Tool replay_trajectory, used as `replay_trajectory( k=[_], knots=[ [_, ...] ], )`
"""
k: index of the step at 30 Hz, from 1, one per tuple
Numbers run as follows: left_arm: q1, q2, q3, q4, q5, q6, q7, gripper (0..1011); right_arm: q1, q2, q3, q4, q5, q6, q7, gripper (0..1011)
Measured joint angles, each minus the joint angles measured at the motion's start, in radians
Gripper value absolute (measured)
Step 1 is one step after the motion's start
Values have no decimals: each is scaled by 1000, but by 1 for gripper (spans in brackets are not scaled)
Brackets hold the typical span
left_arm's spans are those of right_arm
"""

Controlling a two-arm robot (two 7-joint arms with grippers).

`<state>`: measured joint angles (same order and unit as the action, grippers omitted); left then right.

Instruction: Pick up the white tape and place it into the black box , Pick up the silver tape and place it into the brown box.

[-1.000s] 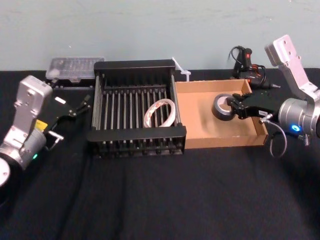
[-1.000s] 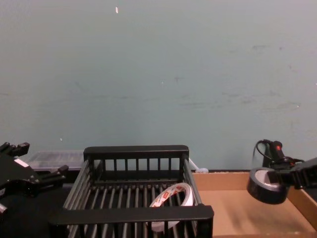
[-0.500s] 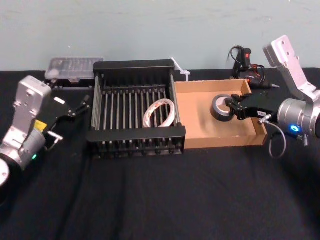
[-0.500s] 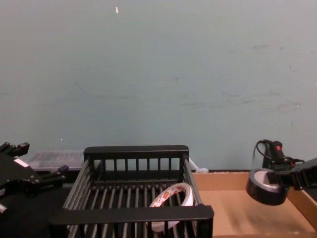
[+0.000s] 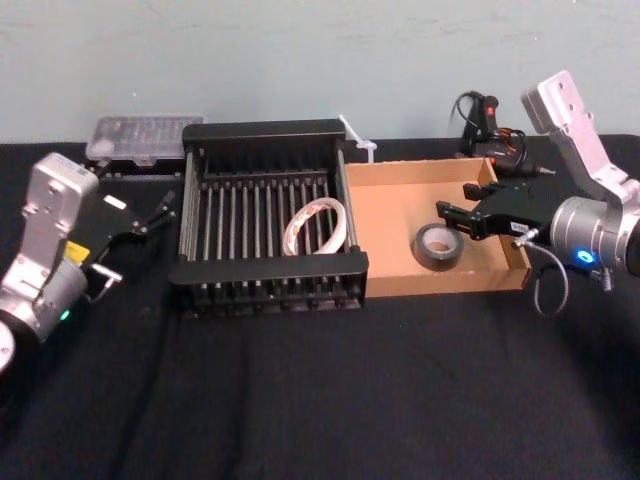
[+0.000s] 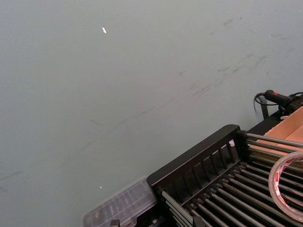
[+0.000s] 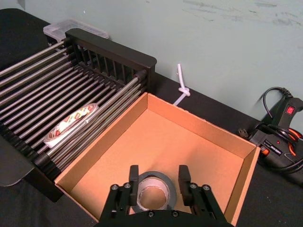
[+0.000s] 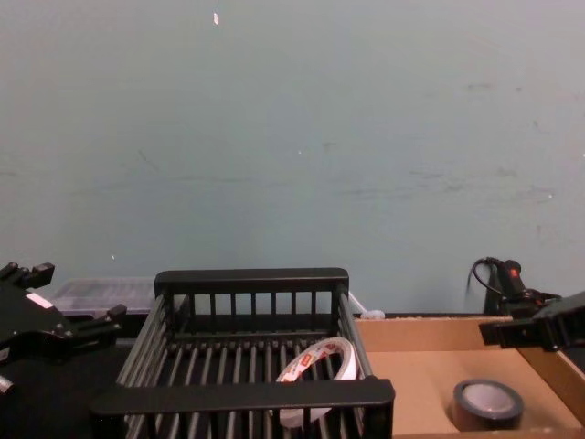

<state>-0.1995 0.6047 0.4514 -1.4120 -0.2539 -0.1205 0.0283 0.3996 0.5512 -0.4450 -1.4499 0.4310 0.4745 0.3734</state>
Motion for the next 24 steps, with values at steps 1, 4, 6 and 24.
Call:
replay_trajectory(
  k=[1,4,6,24],
  knots=[
    [0,0,0,0,0,0,0,1002,0,0,0,0,0,0,0,509],
    [0,0,0,0,0,0,0,1001,0,0,0,0,0,0,0,616],
    [0,0,0,0,0,0,0,1001,0,0,0,0,0,0,0,693],
    [0,0,0,0,0,0,0,1001,0,0,0,0,0,0,0,1002]
  ],
)
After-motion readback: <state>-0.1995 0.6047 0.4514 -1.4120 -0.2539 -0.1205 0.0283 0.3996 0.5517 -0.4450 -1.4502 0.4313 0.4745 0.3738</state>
